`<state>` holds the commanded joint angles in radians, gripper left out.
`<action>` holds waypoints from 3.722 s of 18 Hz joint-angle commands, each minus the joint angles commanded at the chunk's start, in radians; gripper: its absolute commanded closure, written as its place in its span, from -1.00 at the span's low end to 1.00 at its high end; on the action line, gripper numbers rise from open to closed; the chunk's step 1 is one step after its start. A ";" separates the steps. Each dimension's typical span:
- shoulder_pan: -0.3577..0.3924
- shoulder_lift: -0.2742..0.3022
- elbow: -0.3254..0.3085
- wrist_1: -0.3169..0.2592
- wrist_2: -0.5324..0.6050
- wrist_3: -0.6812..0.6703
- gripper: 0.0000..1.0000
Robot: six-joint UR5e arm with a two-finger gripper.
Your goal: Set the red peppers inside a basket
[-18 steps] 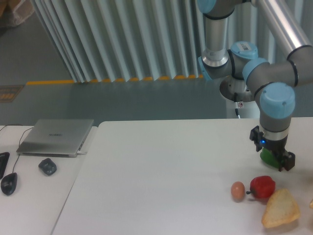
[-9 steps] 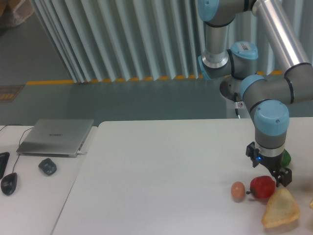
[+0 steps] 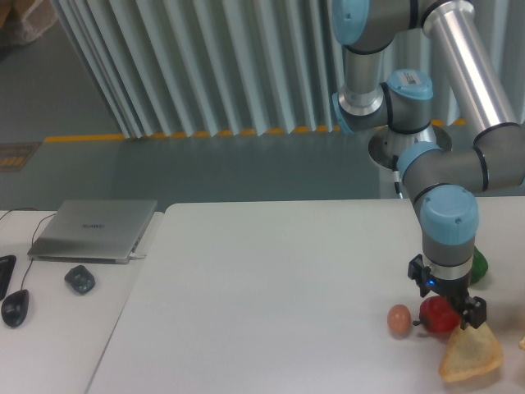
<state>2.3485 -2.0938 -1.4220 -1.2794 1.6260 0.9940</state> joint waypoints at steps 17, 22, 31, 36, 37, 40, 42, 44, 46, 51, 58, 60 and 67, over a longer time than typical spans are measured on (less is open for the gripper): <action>0.015 0.098 -0.009 -0.008 0.019 0.011 1.00; 0.145 0.187 -0.009 -0.008 -0.121 0.034 1.00; 0.431 0.130 0.003 0.072 -0.149 0.352 1.00; 0.537 0.123 -0.002 0.074 -0.146 0.549 1.00; 0.555 0.120 -0.006 0.074 -0.144 0.595 1.00; 0.572 0.107 -0.023 0.083 -0.092 0.685 1.00; 0.569 0.095 -0.041 0.107 -0.028 0.721 0.80; 0.561 0.094 -0.041 0.106 0.008 0.726 -0.01; 0.560 0.094 -0.041 0.104 0.008 0.724 -0.70; 0.555 0.104 -0.017 0.091 0.003 0.747 -1.00; 0.453 0.211 0.001 -0.040 -0.072 0.759 -1.00; 0.410 0.233 0.008 -0.083 -0.077 0.759 -1.00; 0.339 0.233 0.011 -0.081 -0.071 0.747 -1.00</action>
<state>2.6875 -1.8606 -1.4112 -1.3606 1.5555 1.7411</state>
